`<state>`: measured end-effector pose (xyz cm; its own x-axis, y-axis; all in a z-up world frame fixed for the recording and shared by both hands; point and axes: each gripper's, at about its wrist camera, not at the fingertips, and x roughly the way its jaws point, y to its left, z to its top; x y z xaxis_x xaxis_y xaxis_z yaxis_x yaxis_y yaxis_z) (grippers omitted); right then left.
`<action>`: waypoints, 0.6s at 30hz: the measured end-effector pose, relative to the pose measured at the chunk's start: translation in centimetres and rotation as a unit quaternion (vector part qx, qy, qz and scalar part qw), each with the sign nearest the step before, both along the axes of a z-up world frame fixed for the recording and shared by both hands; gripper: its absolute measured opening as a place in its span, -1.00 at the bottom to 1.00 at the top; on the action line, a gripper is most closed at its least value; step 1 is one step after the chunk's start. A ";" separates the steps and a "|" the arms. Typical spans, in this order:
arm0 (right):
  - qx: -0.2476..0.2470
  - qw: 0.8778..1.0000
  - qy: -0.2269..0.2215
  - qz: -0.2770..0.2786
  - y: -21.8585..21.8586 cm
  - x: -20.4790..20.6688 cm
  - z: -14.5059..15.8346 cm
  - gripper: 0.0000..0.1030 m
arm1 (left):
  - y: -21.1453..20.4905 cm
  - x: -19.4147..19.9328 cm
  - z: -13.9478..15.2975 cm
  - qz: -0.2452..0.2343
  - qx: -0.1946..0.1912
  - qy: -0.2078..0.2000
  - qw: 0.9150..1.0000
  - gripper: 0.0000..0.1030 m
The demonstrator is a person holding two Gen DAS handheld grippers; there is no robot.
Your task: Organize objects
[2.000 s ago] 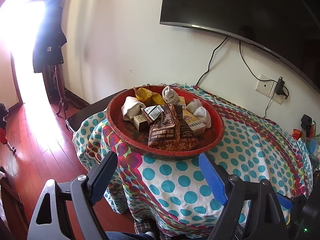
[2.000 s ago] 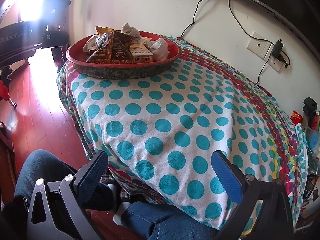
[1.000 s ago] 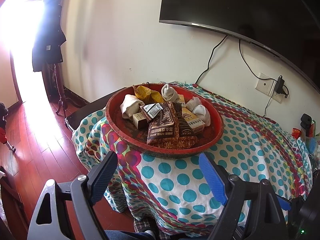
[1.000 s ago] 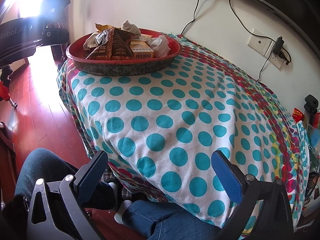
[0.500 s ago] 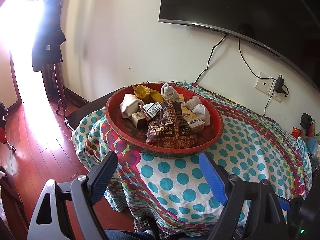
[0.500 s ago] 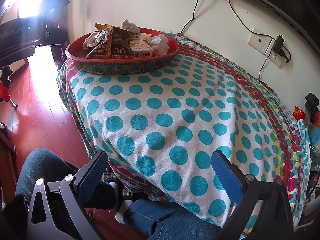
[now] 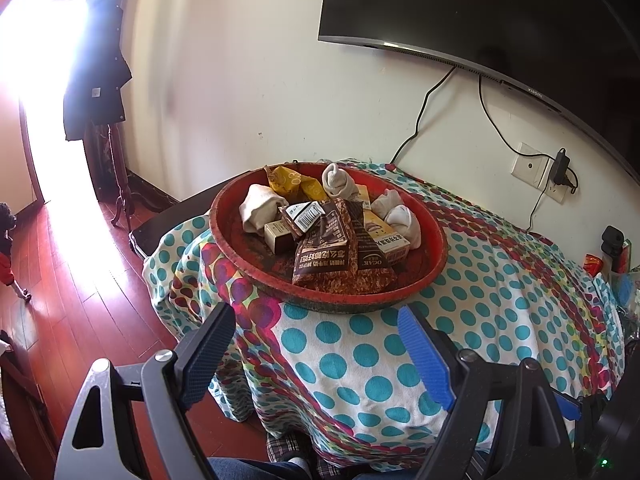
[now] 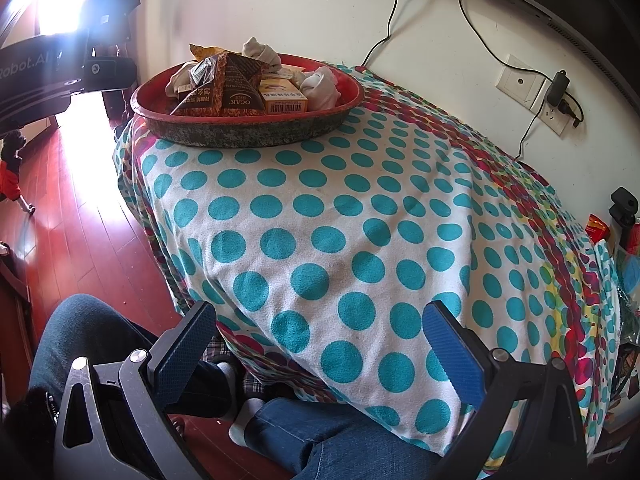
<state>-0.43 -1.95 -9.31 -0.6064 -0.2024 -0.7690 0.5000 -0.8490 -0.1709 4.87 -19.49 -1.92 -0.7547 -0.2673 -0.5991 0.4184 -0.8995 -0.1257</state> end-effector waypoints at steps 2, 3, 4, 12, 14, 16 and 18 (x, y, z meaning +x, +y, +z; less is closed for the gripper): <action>0.001 1.000 0.000 0.000 0.0 -0.1 -0.1 1.00 | -0.1 -0.1 0.0 -0.001 0.001 0.000 1.000 0.66; 0.001 1.000 0.000 0.000 0.0 -0.1 -0.1 1.00 | 0.0 -0.1 0.0 0.000 0.002 0.000 1.000 0.66; 0.000 1.000 0.000 0.001 0.0 -0.1 -0.1 1.00 | 0.0 -0.1 0.0 0.001 0.001 -0.001 1.000 0.66; 0.001 1.000 0.000 0.001 0.0 -0.1 -0.1 1.00 | 0.0 -0.2 0.0 0.002 -0.007 -0.003 1.000 0.66; 0.000 1.000 0.000 0.000 -0.1 -0.1 -0.1 1.00 | 0.2 -0.3 0.1 0.001 -0.019 -0.007 1.000 0.66; 0.001 1.000 0.000 0.000 -0.1 -0.1 -0.1 1.00 | 0.3 -0.3 0.1 0.001 -0.023 -0.008 1.000 0.66; 0.002 1.000 0.000 0.000 -0.1 -0.1 -0.1 1.00 | 0.3 -0.3 0.1 0.002 -0.027 -0.008 1.000 0.66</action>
